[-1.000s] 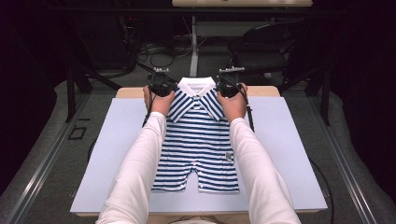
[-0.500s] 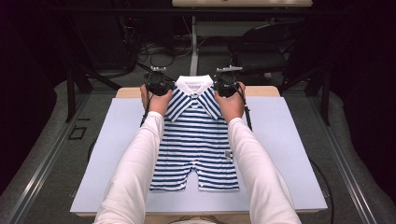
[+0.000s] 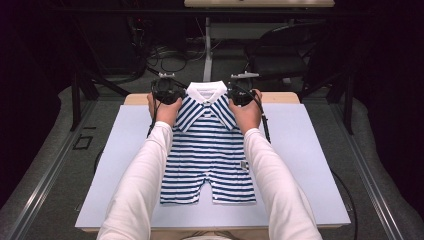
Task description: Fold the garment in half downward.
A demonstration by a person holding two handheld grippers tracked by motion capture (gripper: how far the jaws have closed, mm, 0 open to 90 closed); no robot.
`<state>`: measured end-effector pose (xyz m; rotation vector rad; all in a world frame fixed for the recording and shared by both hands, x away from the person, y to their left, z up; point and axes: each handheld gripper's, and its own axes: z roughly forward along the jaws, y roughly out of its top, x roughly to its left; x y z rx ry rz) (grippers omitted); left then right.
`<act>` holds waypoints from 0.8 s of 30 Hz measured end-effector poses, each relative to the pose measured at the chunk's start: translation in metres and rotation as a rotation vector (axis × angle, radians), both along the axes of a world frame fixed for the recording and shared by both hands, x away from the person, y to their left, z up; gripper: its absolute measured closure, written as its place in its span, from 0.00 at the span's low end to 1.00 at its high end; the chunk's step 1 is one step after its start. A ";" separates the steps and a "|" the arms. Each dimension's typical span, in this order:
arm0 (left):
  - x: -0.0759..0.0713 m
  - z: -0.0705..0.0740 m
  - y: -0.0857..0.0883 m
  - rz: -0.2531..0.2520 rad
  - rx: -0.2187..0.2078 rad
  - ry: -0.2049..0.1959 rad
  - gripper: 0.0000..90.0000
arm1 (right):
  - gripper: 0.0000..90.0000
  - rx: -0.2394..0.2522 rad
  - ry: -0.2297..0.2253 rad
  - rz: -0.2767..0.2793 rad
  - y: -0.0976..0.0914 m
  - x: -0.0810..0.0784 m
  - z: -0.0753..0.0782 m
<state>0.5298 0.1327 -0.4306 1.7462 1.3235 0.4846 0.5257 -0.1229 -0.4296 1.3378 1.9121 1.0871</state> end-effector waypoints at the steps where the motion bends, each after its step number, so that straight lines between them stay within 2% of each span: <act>1: -0.001 -0.001 0.001 -0.001 0.001 -0.002 0.95 | 0.97 0.001 -0.001 0.003 0.000 -0.001 0.000; 12: -0.016 -0.010 0.003 -0.039 0.015 -0.014 0.95 | 0.97 -0.010 -0.009 0.065 0.011 -0.018 -0.004; 24: -0.032 -0.013 0.006 -0.091 0.023 -0.039 0.95 | 0.97 0.013 -0.010 0.084 0.001 -0.032 -0.013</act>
